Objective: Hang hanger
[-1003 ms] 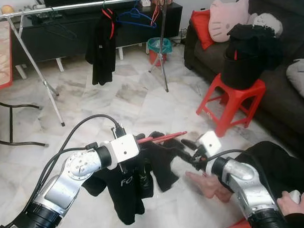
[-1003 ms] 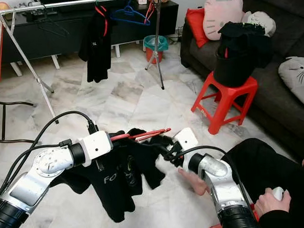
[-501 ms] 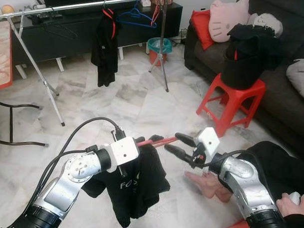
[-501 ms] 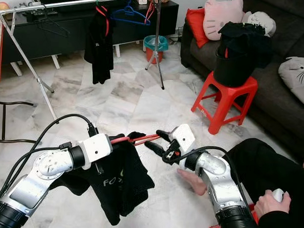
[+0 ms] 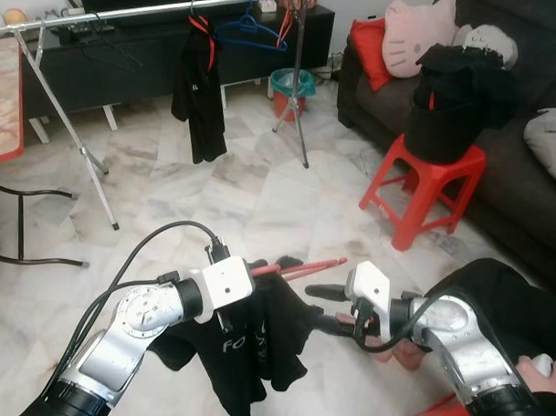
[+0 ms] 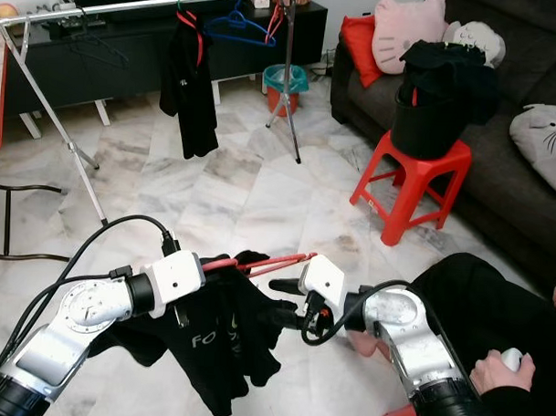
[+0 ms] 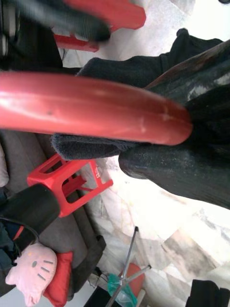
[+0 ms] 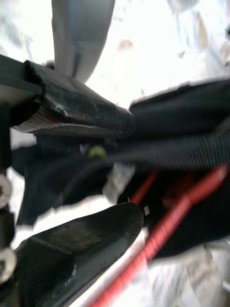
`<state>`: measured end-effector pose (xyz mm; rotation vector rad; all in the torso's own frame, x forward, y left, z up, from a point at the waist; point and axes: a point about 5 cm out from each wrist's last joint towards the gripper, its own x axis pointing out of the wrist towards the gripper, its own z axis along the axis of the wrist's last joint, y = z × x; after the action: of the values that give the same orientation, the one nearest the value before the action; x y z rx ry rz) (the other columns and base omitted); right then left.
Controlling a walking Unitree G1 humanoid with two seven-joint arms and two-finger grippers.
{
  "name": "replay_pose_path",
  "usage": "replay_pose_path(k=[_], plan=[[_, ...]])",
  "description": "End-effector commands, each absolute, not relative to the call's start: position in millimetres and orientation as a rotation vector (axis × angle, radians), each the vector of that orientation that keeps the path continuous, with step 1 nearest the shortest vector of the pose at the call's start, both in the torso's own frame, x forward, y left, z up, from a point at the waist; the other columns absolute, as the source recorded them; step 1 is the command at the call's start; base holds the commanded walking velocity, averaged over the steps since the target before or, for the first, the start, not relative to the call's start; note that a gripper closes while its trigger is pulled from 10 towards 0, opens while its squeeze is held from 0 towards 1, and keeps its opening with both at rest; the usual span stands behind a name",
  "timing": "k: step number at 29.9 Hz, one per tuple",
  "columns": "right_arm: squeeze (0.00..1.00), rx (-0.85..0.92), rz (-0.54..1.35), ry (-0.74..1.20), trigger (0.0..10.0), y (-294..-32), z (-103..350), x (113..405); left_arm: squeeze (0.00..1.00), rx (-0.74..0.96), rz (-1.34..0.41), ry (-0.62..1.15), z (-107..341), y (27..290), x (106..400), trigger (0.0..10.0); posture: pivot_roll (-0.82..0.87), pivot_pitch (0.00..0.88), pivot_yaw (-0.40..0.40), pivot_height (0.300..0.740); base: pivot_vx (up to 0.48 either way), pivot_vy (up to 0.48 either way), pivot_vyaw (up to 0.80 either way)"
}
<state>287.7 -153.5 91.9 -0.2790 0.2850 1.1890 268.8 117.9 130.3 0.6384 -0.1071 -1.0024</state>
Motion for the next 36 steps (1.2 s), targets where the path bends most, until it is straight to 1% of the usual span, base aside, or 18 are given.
replay_pose_path(k=[1,8,13,20,26,30,35,36], plan=[[0.0,-0.307,1.162,0.26,10.0,-154.5,96.0,293.3,0.0,0.649,-1.022,-0.135,136.4,116.2,266.2,10.0,0.04,0.035,-0.044,0.74,0.0,0.0,0.0],[0.0,-0.335,1.134,0.201,10.0,-154.8,104.4,303.7,0.0,0.639,-1.053,-0.123,134.9,114.2,262.1,10.0,0.04,0.036,-0.042,0.74,0.0,0.0,0.0],[0.0,-0.327,1.21,0.23,10.0,-151.6,101.1,302.4,0.0,0.63,-1.069,-0.131,137.2,110.4,261.0,10.0,0.04,0.034,-0.045,0.74,0.0,0.0,0.0],[0.0,-0.288,1.342,0.262,10.0,-146.5,95.2,292.3,0.0,0.612,-1.1,-0.136,139.8,107.4,256.6,10.0,0.05,0.036,-0.047,0.74,0.0,0.0,0.0],[0.0,-0.306,1.33,0.268,10.0,-146.8,93.0,295.1,0.0,0.607,-1.109,-0.128,139.5,107.3,255.0,10.0,0.05,0.036,-0.047,0.74,0.0,0.0,0.0],[0.0,-0.281,1.426,0.273,10.0,-142.9,95.7,287.0,0.0,0.599,-1.112,-0.124,138.6,107.0,253.6,10.0,0.05,0.039,-0.046,0.74,0.0,0.0,0.0],[0.0,-0.217,1.597,0.301,10.0,-139.5,99.4,268.6,0.0,0.597,-1.112,-0.121,139.0,106.5,253.9,10.0,0.05,0.037,-0.045,0.74,0.0,0.0,0.0],[0.0,-0.217,1.597,0.301,10.0,-139.5,99.4,268.6,0.0,0.597,-1.112,-0.121,139.0,106.5,253.9,10.0,0.05,0.037,-0.045,0.74,0.0,0.0,0.0]])
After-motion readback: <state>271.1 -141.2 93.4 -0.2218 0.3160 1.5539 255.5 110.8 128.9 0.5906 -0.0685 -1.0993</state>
